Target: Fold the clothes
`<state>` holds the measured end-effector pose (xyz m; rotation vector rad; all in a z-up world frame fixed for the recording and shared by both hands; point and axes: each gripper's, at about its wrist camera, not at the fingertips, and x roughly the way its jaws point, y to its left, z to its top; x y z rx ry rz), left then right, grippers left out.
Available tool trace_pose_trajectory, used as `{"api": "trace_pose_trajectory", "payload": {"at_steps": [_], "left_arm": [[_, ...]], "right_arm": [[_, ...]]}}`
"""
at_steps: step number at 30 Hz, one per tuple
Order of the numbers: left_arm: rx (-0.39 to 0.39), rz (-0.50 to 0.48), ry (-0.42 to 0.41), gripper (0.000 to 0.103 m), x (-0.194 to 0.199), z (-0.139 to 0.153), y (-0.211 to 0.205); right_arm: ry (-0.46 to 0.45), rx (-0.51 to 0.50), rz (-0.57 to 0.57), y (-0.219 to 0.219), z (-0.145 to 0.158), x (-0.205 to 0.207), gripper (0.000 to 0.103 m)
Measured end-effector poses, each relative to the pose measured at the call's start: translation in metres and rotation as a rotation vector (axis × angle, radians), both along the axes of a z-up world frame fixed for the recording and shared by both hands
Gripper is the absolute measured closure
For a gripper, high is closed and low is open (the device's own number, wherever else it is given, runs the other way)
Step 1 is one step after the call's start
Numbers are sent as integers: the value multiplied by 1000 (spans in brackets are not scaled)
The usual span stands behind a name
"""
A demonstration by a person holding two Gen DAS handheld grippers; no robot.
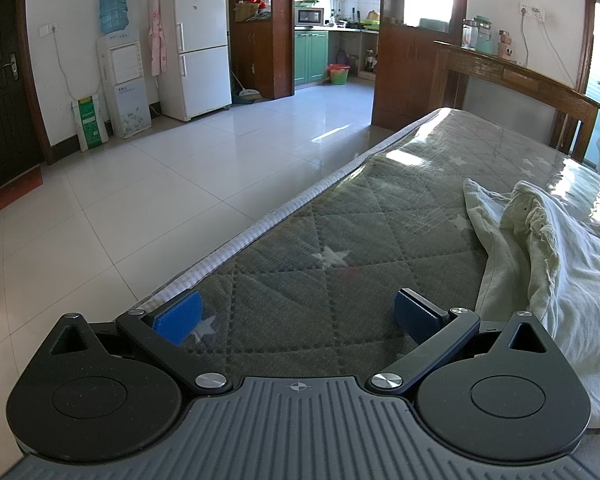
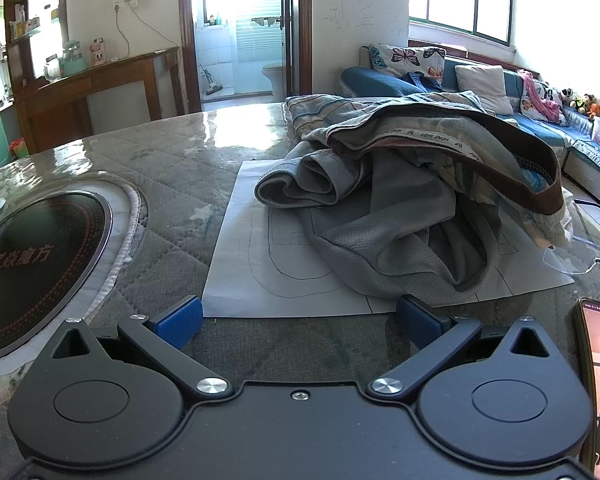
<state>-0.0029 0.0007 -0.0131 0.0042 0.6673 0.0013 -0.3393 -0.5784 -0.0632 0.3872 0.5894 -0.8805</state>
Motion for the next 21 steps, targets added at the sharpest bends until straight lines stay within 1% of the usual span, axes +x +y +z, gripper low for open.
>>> {"api": "trace_pose_trajectory", "payload": {"at_steps": [8, 13, 21], "left_arm": [[0, 0, 0, 0, 0, 0, 0], [-1, 0, 0, 0, 0, 0, 0], [-1, 0, 0, 0, 1, 6, 0]], "right_arm": [[0, 0, 0, 1, 0, 1, 0], [-2, 0, -1, -2, 0, -6, 0], [0, 1, -1, -1, 1, -5, 0]]}}
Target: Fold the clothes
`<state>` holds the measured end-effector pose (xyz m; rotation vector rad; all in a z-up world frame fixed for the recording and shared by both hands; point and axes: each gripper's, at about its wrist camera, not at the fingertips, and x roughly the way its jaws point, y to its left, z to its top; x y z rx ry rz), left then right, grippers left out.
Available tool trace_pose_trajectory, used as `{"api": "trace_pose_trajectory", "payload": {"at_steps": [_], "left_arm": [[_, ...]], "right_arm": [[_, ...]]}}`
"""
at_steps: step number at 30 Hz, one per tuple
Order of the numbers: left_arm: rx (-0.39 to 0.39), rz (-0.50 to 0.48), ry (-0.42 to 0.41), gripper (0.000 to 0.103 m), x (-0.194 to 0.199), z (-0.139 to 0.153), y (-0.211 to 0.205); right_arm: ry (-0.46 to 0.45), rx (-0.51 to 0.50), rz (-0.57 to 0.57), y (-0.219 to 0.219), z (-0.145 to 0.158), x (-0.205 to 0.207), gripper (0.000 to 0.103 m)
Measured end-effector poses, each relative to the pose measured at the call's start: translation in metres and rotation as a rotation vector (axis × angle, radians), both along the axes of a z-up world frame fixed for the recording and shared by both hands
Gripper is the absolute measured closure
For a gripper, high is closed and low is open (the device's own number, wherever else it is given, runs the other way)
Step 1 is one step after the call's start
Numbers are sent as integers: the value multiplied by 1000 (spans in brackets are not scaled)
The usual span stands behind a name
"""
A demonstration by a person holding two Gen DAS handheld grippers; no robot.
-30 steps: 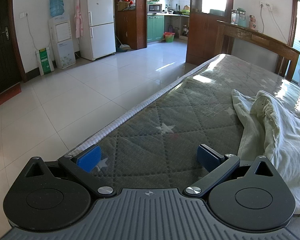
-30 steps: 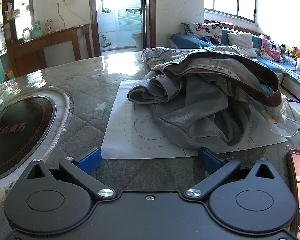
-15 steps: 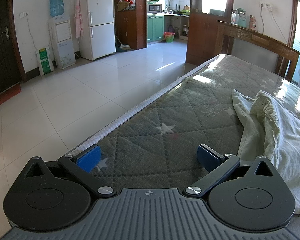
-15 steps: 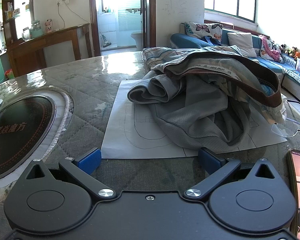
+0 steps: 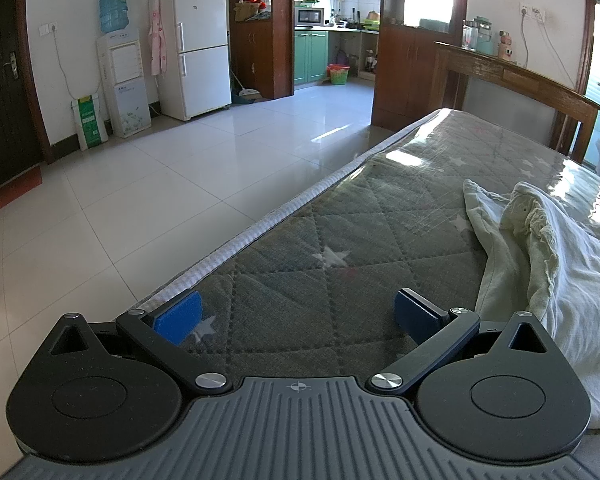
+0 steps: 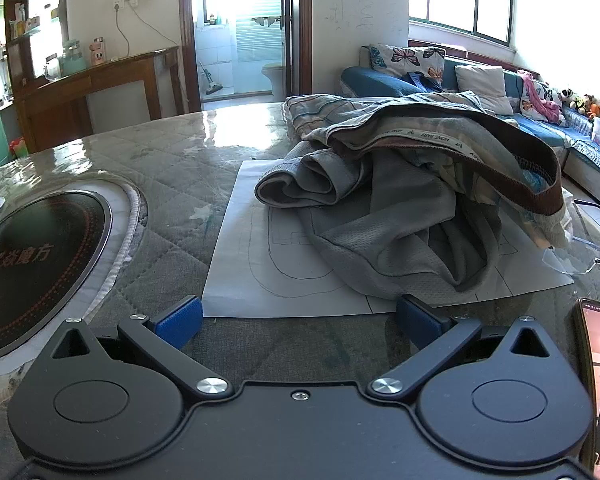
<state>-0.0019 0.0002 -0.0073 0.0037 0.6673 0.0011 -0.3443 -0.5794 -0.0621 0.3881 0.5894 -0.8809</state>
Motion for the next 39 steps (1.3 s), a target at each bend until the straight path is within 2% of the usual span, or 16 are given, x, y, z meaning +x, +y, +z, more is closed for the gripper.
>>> {"api": "trace_pose_trajectory", "payload": {"at_steps": [39], "left_arm": [[-1, 0, 0, 0, 1, 2, -2]], "right_arm": [[-1, 1, 0, 0, -1, 3, 0]]}}
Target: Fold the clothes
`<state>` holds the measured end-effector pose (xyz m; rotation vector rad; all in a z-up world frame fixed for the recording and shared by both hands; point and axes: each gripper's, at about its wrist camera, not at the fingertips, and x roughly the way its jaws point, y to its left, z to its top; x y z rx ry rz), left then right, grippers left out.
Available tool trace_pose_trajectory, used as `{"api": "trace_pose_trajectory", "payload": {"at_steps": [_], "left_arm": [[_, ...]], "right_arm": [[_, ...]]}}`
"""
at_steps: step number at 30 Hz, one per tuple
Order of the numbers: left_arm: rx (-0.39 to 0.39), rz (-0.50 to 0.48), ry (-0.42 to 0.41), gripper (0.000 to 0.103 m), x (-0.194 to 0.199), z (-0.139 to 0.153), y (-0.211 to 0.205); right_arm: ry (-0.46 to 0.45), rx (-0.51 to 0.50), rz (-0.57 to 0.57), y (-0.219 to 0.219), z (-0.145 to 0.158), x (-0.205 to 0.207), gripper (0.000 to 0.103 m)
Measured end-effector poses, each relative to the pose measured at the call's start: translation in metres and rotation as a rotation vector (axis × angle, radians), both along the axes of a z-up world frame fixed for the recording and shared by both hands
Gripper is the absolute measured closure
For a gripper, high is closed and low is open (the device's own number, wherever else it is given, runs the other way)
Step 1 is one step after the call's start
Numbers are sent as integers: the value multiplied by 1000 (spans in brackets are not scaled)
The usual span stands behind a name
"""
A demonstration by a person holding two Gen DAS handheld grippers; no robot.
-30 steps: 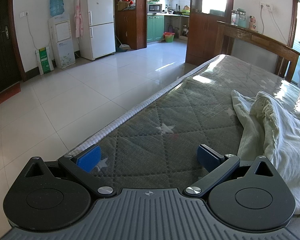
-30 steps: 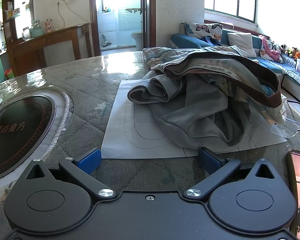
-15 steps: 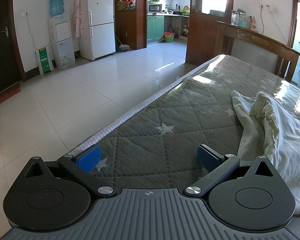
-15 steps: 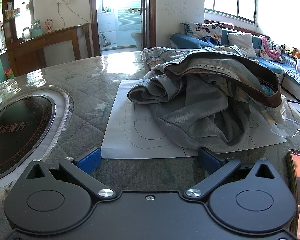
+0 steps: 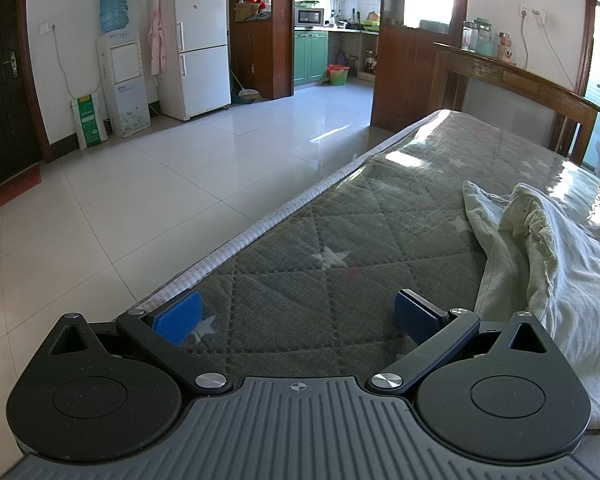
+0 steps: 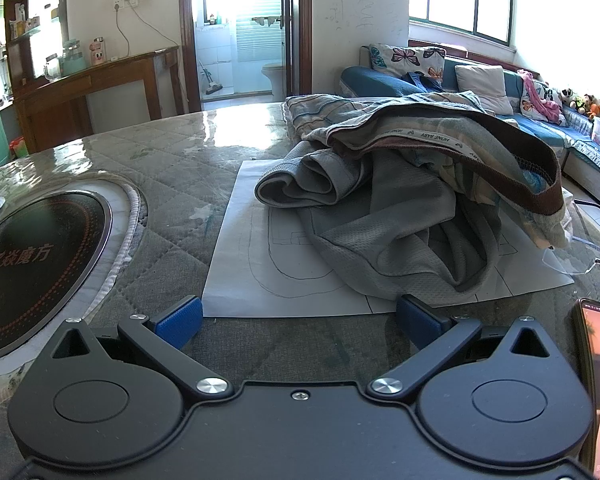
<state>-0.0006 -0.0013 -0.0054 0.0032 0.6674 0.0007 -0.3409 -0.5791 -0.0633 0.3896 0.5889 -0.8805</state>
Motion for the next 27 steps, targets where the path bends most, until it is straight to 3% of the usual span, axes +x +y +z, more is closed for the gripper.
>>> {"api": "trace_pose_trajectory", "payload": {"at_steps": [20, 27], "left_arm": [[-2, 1, -2, 0, 6, 2, -5], [-13, 75, -10, 0, 12, 5, -2]], "right_arm": [[5, -4, 0, 1, 0, 0, 0], [5, -4, 0, 1, 0, 0, 0]]}}
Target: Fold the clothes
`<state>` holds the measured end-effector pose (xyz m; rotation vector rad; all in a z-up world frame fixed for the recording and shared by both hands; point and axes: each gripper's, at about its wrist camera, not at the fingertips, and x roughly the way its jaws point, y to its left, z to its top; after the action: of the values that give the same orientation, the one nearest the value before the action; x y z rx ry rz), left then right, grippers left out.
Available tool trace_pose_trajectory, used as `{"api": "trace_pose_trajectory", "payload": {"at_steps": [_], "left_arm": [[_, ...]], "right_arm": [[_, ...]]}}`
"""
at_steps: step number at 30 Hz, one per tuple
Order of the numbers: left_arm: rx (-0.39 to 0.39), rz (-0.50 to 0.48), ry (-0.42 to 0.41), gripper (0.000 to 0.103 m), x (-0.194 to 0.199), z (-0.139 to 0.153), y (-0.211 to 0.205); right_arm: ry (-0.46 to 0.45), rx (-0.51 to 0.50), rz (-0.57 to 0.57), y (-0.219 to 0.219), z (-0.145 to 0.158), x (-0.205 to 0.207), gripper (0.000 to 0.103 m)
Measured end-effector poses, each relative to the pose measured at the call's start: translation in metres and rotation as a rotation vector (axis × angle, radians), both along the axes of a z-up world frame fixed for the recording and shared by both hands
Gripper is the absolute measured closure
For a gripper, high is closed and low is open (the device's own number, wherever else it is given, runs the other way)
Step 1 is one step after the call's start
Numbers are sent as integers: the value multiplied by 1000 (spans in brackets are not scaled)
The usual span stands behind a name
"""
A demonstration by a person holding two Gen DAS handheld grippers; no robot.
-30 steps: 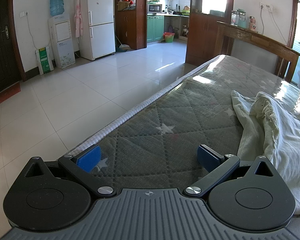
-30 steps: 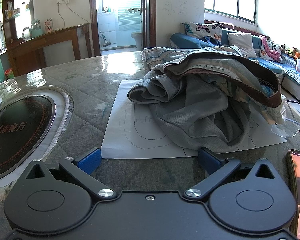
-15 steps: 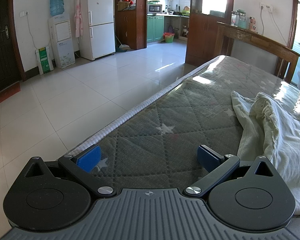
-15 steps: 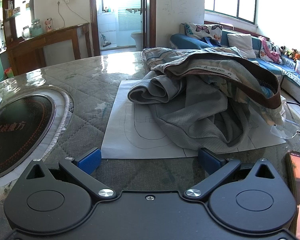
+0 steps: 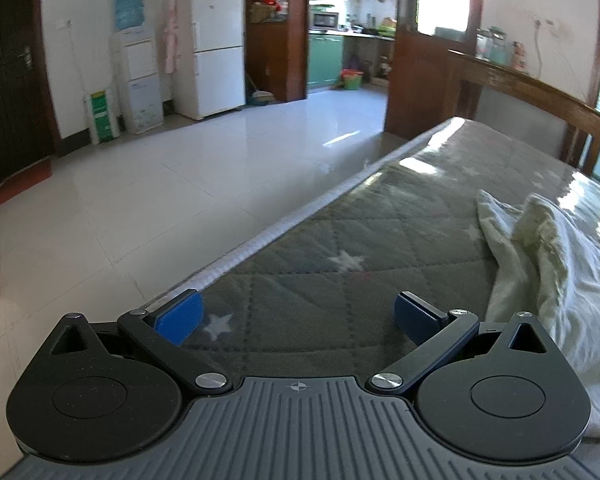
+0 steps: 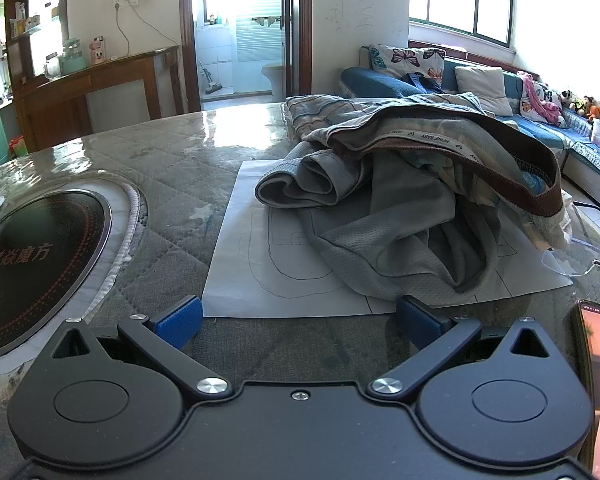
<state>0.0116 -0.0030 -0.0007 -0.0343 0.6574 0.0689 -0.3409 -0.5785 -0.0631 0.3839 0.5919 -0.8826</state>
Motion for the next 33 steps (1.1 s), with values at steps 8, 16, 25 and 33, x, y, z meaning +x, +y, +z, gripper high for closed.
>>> {"api": "trace_pose_trajectory", "payload": {"at_steps": [8, 16, 25, 33], "left_arm": [[-21, 126, -9, 0, 8, 2, 6], [-12, 198, -14, 0, 14, 9, 18], [-25, 245, -34, 0, 11, 15, 36], [-9, 248, -34, 0, 1, 21, 41]], "right_arm": [[0, 0, 0, 0, 0, 0, 0], [0, 0, 0, 0, 0, 0, 0], [0, 0, 0, 0, 0, 0, 0], [0, 0, 0, 0, 0, 0, 0]]}}
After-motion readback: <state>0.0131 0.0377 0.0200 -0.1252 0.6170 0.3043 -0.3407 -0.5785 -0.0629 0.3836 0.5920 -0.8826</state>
